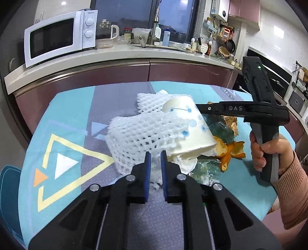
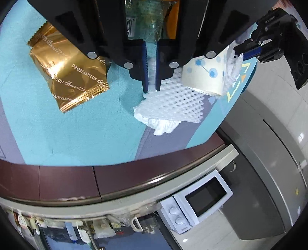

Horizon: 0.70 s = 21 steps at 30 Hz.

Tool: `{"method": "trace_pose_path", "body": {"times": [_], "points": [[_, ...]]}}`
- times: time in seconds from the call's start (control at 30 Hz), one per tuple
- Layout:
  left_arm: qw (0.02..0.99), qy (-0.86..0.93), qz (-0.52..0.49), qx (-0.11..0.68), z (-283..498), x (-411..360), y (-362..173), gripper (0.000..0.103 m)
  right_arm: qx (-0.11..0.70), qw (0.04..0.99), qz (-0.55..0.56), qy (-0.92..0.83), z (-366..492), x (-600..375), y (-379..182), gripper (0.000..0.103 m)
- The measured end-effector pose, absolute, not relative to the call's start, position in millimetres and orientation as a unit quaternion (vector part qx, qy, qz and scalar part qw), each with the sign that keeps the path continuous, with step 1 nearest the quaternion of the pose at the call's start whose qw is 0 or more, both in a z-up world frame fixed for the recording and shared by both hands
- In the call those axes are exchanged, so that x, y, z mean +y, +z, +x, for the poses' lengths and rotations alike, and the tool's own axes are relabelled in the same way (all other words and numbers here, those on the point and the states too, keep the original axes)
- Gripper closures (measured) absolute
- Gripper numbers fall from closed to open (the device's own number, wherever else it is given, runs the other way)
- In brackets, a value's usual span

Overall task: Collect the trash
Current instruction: 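Grasp the white foam net with left tool while right tool grasps another net, then carry both white foam nets over the teal bin with both tools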

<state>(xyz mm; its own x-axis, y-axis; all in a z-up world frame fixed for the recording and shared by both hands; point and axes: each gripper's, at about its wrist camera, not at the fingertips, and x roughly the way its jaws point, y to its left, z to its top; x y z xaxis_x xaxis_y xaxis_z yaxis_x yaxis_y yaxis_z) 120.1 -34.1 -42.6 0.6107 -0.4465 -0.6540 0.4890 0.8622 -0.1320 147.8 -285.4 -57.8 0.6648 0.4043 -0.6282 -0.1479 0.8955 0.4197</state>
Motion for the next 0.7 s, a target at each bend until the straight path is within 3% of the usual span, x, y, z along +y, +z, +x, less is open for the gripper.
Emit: {"method": "trace_pose_path", "body": {"times": [0.7], "points": [[0.926,-0.226,-0.022,0.301,92,31,-1,0.095,0.272,0.939,0.142,0.154,111,-286,11,0.099]]}}
